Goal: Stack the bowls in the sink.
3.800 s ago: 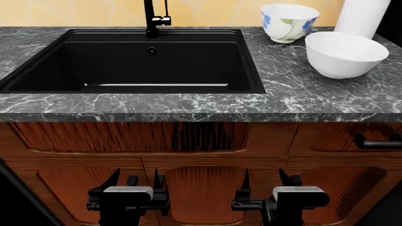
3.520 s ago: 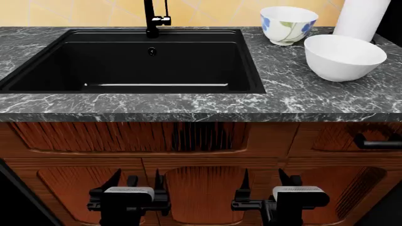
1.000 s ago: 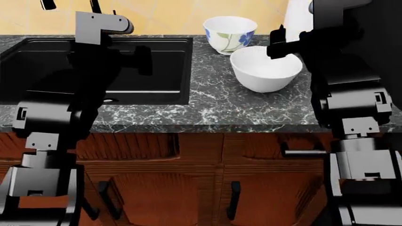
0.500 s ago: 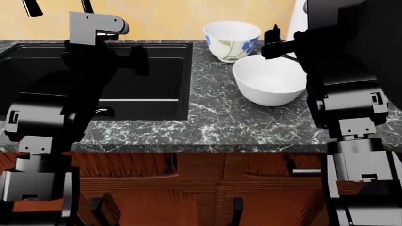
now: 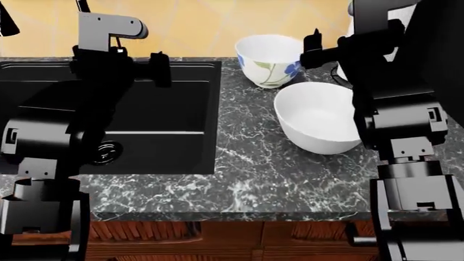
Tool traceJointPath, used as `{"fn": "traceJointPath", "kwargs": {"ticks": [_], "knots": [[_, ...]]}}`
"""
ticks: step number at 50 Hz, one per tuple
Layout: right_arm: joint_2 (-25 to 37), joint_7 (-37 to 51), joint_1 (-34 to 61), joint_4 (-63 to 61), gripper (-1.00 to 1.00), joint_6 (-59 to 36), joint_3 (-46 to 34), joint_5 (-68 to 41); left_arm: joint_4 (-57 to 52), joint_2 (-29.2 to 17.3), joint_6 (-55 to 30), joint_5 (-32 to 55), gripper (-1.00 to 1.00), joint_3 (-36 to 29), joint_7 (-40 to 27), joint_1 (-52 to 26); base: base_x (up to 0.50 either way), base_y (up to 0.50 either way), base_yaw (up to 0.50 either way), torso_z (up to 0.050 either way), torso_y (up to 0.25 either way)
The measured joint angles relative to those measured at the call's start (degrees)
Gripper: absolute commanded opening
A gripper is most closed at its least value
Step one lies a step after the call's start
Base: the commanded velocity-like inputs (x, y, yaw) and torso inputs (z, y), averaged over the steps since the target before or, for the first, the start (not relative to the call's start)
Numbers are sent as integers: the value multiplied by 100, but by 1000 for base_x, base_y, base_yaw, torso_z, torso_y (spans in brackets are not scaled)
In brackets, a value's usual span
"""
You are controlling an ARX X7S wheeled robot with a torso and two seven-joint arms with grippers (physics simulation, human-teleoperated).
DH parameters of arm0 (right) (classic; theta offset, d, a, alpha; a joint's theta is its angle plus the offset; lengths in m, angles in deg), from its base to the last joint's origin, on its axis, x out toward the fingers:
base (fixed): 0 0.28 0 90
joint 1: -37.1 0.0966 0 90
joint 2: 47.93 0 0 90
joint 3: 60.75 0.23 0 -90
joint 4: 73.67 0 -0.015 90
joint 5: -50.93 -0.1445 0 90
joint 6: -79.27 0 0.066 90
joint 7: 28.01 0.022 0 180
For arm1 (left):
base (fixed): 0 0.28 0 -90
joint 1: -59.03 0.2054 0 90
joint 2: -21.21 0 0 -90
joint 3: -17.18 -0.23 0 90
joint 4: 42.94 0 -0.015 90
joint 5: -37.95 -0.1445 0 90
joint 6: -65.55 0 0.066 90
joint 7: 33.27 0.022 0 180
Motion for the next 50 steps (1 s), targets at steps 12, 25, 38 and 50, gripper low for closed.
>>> {"fn": "traceJointPath", "kwargs": {"ticks": [12,25,38,50], "knots": [[-7,7,-2,24,100,12,-22,-20,-11,-11,-15,28,100,-13,-9,4,338,0,0,0,2],[-7,12,-2,62,100,37,-43,-40,-20,-24,-17,57,100,-30,-13,18,339,0,0,0,2],[-11,19,-5,54,100,32,-62,-65,-4,-32,0,70,100,-54,-19,29,260,-1,0,0,2],[-7,20,-22,9,100,38,-64,-104,-64,-38,-105,135,100,-60,-18,25,0,0,0,0,0]]}}
